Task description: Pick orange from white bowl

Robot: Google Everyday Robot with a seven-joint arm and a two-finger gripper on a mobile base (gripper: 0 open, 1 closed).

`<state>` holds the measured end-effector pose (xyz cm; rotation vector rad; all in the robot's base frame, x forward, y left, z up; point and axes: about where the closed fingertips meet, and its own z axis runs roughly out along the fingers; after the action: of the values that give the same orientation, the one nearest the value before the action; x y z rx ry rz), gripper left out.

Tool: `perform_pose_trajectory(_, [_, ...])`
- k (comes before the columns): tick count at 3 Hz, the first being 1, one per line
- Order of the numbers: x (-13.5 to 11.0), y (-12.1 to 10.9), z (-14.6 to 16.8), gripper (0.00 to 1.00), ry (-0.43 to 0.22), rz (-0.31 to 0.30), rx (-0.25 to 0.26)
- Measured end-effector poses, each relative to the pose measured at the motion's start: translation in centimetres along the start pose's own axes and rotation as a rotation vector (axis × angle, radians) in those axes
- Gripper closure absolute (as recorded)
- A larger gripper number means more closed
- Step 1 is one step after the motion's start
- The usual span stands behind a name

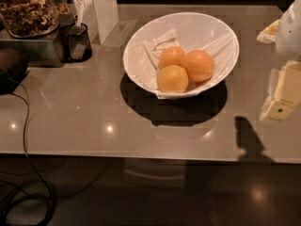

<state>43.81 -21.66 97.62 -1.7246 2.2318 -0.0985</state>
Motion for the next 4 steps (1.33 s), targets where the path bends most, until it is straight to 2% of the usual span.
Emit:
perform_pose_trajectory(1, [0.0, 0.0, 0.0, 0.00, 0.000, 0.000, 0.000])
perform_pose_trajectory(2, [-1.5, -2.5, -0.4, 0.00, -0.061, -0.026, 0.027])
perform_pose_trajectory(3, [-5.7, -7.1, 0.0, 0.00, -0.232, -0.092, 0.029])
perform_pose_trajectory(4, [-6.4, -8.1, -1.1, 0.00, -0.270, -0.093, 0.053])
